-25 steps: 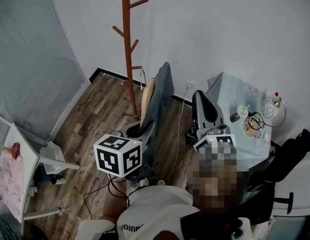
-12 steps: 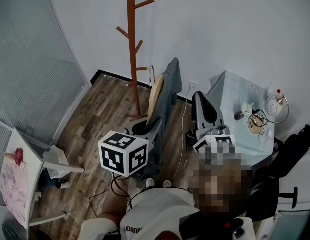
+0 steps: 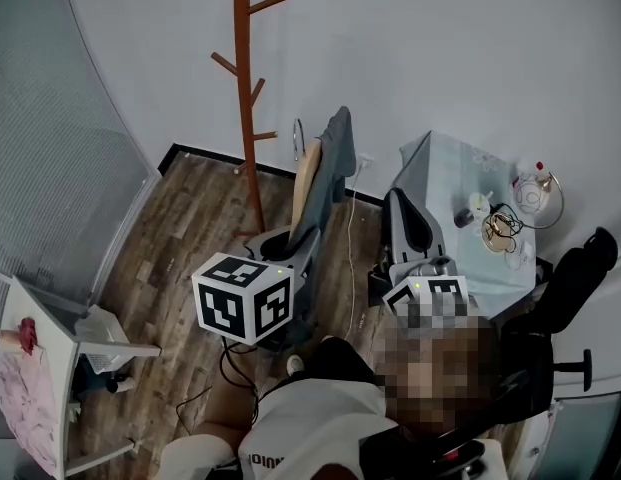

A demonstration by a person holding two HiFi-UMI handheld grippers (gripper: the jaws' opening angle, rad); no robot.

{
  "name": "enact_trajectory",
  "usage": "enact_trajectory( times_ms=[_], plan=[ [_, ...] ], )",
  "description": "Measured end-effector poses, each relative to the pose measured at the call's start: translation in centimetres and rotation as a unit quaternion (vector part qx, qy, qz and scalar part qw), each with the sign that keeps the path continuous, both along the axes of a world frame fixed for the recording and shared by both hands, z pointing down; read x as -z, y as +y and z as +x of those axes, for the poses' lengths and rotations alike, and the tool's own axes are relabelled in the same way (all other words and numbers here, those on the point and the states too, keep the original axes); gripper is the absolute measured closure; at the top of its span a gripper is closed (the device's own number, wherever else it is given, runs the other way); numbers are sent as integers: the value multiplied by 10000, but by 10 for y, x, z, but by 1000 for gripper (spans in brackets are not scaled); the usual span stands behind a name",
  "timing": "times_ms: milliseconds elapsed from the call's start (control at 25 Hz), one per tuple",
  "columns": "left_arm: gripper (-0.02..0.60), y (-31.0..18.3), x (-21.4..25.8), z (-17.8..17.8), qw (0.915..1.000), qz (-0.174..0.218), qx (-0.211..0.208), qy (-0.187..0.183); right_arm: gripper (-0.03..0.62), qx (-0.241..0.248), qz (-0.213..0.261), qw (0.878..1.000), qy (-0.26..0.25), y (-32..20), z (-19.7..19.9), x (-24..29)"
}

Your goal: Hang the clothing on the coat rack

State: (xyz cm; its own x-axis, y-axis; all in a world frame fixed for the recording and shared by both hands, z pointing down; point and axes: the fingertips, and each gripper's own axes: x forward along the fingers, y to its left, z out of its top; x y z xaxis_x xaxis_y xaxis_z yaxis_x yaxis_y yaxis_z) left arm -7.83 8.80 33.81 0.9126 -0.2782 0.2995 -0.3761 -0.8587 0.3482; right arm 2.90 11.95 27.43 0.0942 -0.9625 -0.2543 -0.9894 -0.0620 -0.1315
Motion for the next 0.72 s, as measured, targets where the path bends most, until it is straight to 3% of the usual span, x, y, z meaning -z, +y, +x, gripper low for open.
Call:
enact_trajectory(
  times_ms=[400,720],
  plan=[
    [557,-25,-5,18,9996,-28,257,-98,574,223,84,9996,-132,-26,17,-3],
    [557,-62,-16,61,9981,-125,552,-223,574,471,187,9986,-167,-68,66,3]
  ],
)
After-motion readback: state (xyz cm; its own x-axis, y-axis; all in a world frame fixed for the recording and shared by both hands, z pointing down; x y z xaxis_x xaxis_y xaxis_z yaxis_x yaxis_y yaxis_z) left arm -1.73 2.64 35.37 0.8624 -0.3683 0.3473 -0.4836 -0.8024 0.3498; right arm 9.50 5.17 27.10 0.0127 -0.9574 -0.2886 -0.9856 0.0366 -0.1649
